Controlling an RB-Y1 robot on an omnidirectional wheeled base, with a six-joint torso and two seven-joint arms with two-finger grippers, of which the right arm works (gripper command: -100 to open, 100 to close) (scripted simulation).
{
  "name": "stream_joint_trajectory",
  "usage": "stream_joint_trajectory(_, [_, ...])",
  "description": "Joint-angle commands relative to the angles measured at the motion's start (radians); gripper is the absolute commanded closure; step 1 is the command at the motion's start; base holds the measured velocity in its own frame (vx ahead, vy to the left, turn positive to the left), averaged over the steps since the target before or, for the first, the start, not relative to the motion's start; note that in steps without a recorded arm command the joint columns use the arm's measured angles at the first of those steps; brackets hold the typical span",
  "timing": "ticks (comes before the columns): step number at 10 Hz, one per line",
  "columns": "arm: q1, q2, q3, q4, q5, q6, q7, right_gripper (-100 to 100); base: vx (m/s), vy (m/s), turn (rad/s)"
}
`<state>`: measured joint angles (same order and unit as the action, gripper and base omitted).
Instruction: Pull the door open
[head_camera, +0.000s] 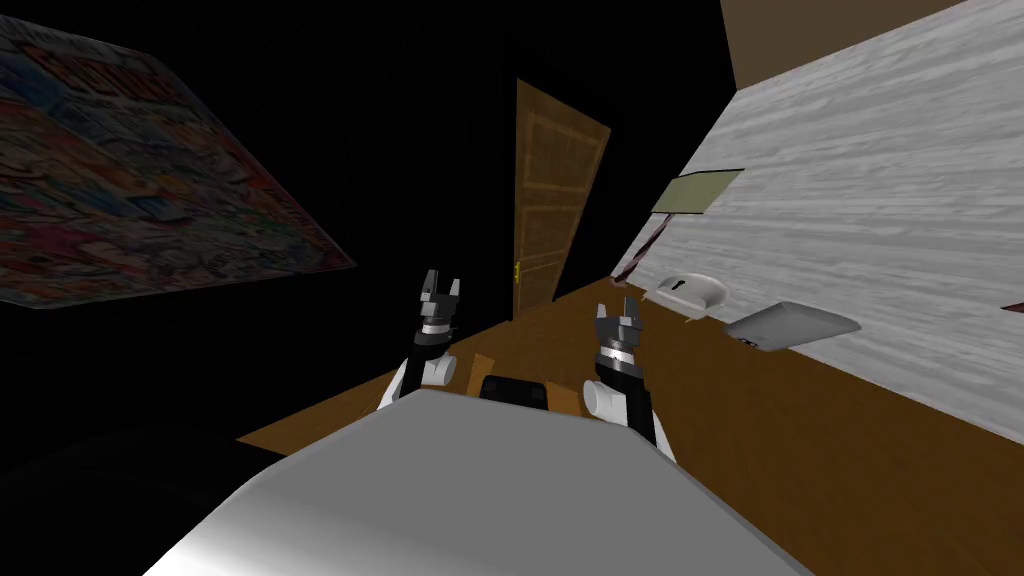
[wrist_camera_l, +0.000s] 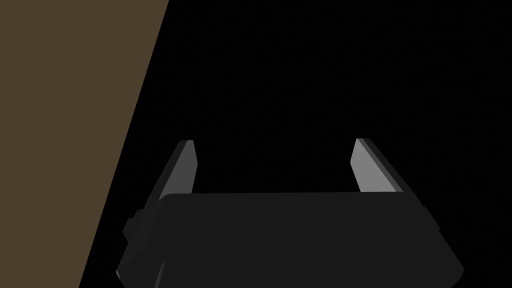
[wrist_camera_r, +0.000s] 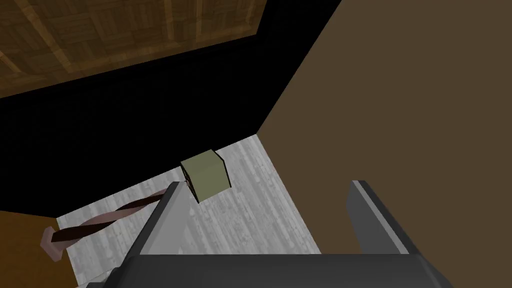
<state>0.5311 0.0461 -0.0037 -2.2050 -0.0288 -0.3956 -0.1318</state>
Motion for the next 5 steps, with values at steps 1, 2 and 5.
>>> stream_joint_trajectory(1, [-0.008,-0.013,0.001,0.03,-0.016,-0.011,-0.028,-100,0.054,-0.099,0.24])
stream_joint_trajectory(2, [-0.013,-0.021,0.002,0.05,-0.027,-0.018,-0.047,-100,0.08,-0.022,0.276])
stream_joint_trajectory(5, [-0.03,-0.045,0.005,0.118,-0.063,-0.042,-0.11,-100,0.11,-0.017,0.205])
